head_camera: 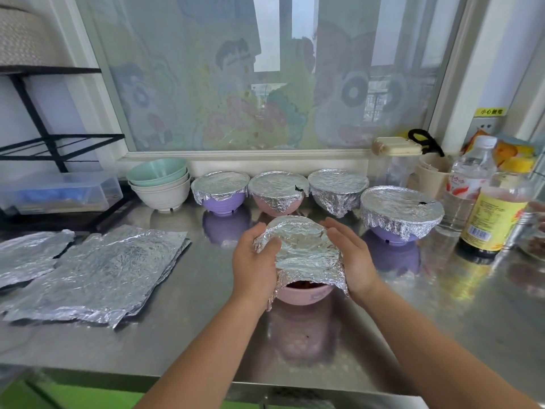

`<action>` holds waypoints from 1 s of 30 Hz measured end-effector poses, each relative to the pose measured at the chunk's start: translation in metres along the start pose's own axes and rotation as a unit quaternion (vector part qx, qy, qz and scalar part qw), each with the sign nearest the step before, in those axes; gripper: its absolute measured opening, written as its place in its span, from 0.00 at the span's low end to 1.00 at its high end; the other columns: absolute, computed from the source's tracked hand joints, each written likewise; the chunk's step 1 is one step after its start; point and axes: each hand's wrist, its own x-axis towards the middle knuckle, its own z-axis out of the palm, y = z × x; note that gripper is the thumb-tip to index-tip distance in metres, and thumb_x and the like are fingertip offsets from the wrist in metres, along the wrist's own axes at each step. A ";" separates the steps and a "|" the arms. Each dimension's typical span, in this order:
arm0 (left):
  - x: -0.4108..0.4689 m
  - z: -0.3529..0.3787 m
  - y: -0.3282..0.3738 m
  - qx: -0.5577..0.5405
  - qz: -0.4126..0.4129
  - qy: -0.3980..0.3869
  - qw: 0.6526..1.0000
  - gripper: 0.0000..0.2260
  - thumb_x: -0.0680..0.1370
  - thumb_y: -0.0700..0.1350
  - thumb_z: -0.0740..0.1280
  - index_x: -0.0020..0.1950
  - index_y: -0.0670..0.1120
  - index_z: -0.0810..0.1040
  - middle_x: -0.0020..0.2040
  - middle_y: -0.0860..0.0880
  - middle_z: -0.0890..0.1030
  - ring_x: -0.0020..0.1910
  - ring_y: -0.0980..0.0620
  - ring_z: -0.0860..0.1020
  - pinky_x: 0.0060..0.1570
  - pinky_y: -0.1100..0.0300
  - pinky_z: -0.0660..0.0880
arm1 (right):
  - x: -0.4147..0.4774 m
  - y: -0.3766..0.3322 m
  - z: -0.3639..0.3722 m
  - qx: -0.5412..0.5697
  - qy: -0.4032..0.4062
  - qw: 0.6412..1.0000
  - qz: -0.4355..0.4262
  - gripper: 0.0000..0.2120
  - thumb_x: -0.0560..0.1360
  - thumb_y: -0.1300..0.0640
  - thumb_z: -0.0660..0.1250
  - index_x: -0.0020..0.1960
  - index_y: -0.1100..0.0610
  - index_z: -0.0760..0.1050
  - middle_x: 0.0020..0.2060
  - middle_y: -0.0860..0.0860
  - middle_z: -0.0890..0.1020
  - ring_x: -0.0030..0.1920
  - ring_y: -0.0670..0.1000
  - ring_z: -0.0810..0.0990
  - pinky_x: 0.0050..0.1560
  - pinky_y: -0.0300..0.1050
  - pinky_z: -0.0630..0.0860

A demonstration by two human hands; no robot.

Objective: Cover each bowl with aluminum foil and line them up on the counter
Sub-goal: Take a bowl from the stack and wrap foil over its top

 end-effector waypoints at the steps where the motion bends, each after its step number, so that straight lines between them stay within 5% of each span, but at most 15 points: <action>1: 0.001 -0.002 0.002 0.038 0.011 -0.012 0.999 0.19 0.72 0.48 0.73 0.62 0.48 0.76 0.61 0.48 0.79 0.60 0.50 0.78 0.65 0.48 0.72 | 0.000 -0.005 -0.004 -0.062 -0.020 0.998 -0.003 0.20 0.78 0.55 0.68 0.68 0.56 0.73 0.62 0.52 0.79 0.60 0.49 0.77 0.59 0.41 0.72; 4: 0.002 -0.011 0.016 0.207 0.125 -0.047 0.969 0.21 0.76 0.55 0.69 0.67 0.49 0.73 0.62 0.58 0.73 0.63 0.58 0.71 0.64 0.62 0.65 | 0.007 -0.026 -0.016 -0.217 -0.065 0.973 -0.033 0.25 0.77 0.44 0.67 0.72 0.49 0.70 0.67 0.44 0.74 0.66 0.43 0.71 0.68 0.43 0.64; 7: -0.001 -0.009 0.035 0.399 0.242 -0.127 0.875 0.29 0.74 0.70 0.58 0.68 0.53 0.71 0.66 0.58 0.72 0.67 0.55 0.68 0.66 0.55 0.64 | 0.011 -0.051 -0.011 -0.312 -0.105 0.942 -0.070 0.22 0.79 0.45 0.64 0.72 0.47 0.69 0.68 0.42 0.72 0.67 0.44 0.69 0.70 0.45 0.62; 11: -0.021 0.004 0.037 0.614 0.153 -0.200 0.748 0.50 0.65 0.80 0.47 0.78 0.50 0.54 0.80 0.45 0.50 0.78 0.44 0.46 0.74 0.41 0.48 | 0.018 -0.063 0.013 -0.431 -0.221 0.869 -0.103 0.19 0.81 0.46 0.60 0.72 0.36 0.64 0.72 0.37 0.64 0.72 0.40 0.61 0.73 0.40 0.55; 13: -0.032 0.005 0.033 0.632 0.158 -0.191 0.734 0.54 0.63 0.81 0.46 0.79 0.47 0.50 0.79 0.42 0.47 0.78 0.43 0.44 0.74 0.41 0.46 | 0.024 -0.060 0.023 -0.501 -0.269 0.815 -0.110 0.18 0.82 0.47 0.58 0.70 0.32 0.62 0.71 0.35 0.63 0.72 0.37 0.58 0.70 0.34 0.51; 16: -0.038 0.001 0.025 0.658 0.201 -0.161 0.707 0.56 0.62 0.81 0.37 0.78 0.43 0.53 0.79 0.40 0.52 0.78 0.42 0.48 0.74 0.42 0.48 | 0.033 -0.052 0.030 -0.580 -0.283 0.757 -0.103 0.23 0.83 0.44 0.55 0.76 0.45 0.62 0.76 0.43 0.62 0.76 0.44 0.57 0.75 0.39 0.50; 20: -0.037 -0.003 0.019 0.667 0.248 -0.158 0.684 0.54 0.67 0.77 0.33 0.73 0.41 0.66 0.75 0.39 0.64 0.74 0.39 0.60 0.71 0.40 0.56 | 0.034 -0.043 0.032 -0.592 -0.251 0.758 -0.110 0.22 0.83 0.45 0.56 0.75 0.49 0.64 0.75 0.44 0.64 0.75 0.44 0.59 0.72 0.37 0.50; 25: -0.017 -0.014 0.010 0.620 0.324 -0.203 0.685 0.42 0.73 0.75 0.46 0.59 0.42 0.79 0.70 0.39 0.72 0.68 0.38 0.69 0.64 0.41 0.67 | 0.031 -0.037 0.033 -0.643 -0.201 0.731 -0.107 0.24 0.82 0.42 0.53 0.75 0.49 0.65 0.75 0.46 0.64 0.75 0.51 0.61 0.72 0.56 0.61; 28: -0.009 -0.027 0.013 0.599 0.362 -0.230 0.676 0.43 0.72 0.76 0.46 0.66 0.45 0.76 0.75 0.39 0.65 0.73 0.39 0.64 0.69 0.42 0.64 | 0.033 -0.045 0.029 -0.638 -0.211 0.737 -0.074 0.25 0.82 0.41 0.53 0.75 0.50 0.64 0.74 0.52 0.65 0.73 0.56 0.63 0.71 0.56 0.62; 30: -0.004 -0.035 0.023 0.582 0.335 -0.233 0.703 0.46 0.69 0.79 0.46 0.75 0.49 0.64 0.79 0.44 0.53 0.78 0.45 0.53 0.74 0.47 0.56 | 0.037 -0.055 0.023 -0.655 -0.211 0.723 -0.060 0.27 0.81 0.39 0.53 0.77 0.49 0.60 0.74 0.55 0.65 0.73 0.58 0.65 0.71 0.56 0.62</action>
